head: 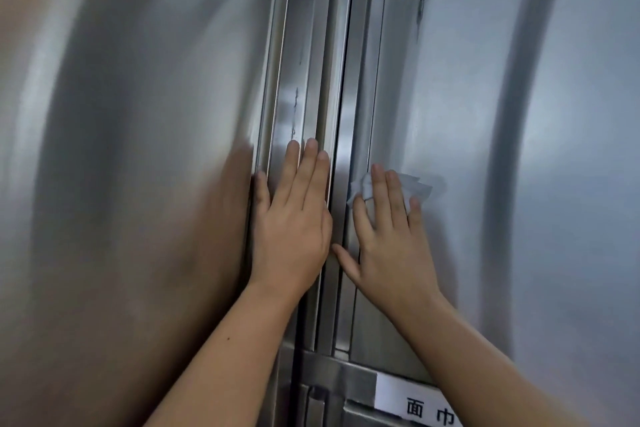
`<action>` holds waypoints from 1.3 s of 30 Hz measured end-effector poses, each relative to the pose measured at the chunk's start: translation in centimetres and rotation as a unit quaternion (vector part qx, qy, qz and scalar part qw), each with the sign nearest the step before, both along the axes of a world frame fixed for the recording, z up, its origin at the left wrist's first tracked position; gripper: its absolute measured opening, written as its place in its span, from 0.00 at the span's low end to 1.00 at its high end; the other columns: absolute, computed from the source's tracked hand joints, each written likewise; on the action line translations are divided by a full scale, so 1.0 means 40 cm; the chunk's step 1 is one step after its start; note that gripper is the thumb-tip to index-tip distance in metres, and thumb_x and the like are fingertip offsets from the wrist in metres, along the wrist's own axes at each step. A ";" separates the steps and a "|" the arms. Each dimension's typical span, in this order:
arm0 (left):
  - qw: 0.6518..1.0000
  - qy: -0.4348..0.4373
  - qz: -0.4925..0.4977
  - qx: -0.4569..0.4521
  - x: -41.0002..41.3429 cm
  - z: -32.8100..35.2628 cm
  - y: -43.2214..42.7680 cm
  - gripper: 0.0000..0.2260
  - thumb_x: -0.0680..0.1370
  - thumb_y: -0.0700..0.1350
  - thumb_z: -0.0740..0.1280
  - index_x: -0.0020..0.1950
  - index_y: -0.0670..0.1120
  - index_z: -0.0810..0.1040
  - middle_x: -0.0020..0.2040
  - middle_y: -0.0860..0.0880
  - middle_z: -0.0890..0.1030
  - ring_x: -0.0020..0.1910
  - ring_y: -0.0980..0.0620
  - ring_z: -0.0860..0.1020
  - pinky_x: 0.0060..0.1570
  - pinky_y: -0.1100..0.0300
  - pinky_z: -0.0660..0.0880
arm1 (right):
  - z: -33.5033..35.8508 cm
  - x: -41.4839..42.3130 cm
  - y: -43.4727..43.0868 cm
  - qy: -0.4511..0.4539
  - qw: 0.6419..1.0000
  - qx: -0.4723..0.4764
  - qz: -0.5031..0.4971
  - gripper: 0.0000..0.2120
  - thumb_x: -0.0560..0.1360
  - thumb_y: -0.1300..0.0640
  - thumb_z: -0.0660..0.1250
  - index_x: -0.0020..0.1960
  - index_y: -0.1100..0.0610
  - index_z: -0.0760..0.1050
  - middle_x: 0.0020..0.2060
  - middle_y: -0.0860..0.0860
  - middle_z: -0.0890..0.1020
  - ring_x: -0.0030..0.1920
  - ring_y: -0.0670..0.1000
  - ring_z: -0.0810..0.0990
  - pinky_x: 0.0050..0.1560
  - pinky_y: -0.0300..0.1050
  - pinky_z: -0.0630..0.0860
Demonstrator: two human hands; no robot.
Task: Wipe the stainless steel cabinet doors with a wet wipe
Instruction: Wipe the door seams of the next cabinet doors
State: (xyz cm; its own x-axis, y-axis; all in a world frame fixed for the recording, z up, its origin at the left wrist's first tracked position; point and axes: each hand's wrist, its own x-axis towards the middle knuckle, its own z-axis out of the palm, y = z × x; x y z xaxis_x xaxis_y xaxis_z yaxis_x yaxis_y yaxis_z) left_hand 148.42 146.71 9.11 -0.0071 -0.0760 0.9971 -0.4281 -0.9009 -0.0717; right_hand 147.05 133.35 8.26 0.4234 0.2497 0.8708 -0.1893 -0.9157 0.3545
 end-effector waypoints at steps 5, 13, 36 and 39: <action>1.000 0.016 -0.002 -0.004 -0.002 -0.078 -0.002 0.23 0.76 0.40 0.53 0.72 0.38 0.64 0.72 0.42 0.64 0.71 0.41 0.59 0.65 0.35 0.55 | -0.049 -0.001 0.000 -0.008 1.000 0.005 0.002 0.34 0.74 0.38 0.60 0.70 0.62 0.67 0.73 0.64 0.56 0.73 0.64 0.55 0.68 0.61 0.60; 0.999 0.035 -0.015 0.005 0.003 -0.141 0.007 0.23 0.78 0.42 0.55 0.73 0.41 0.60 0.74 0.45 0.59 0.73 0.45 0.55 0.67 0.40 0.51 | -0.130 -0.007 0.003 0.002 0.999 0.002 -0.038 0.33 0.75 0.39 0.56 0.72 0.60 0.64 0.73 0.63 0.52 0.74 0.62 0.51 0.69 0.62 0.58; 0.999 0.029 -0.045 0.002 0.006 -0.179 0.010 0.24 0.77 0.39 0.58 0.74 0.41 0.60 0.73 0.47 0.55 0.72 0.48 0.54 0.68 0.40 0.52 | -0.325 -0.031 0.025 -0.012 0.999 0.030 -0.021 0.30 0.71 0.42 0.61 0.66 0.60 0.72 0.70 0.64 0.63 0.71 0.63 0.61 0.64 0.64 0.66; 0.998 0.031 -0.047 0.002 0.006 -0.179 0.011 0.24 0.77 0.40 0.57 0.73 0.41 0.61 0.73 0.47 0.55 0.73 0.49 0.53 0.68 0.40 0.52 | -0.336 -0.037 0.028 -0.002 0.999 0.038 -0.021 0.30 0.71 0.42 0.61 0.67 0.60 0.72 0.70 0.64 0.63 0.70 0.63 0.61 0.63 0.64 0.66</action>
State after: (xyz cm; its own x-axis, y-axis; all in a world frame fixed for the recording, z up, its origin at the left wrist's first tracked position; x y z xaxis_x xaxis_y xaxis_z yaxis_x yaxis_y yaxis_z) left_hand 148.65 147.13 1.94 0.0477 -0.0822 0.9955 -0.5144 -0.8563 -0.0461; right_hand 145.58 134.46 -5.19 0.4294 0.1645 0.8880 -0.2297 -0.9311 0.2835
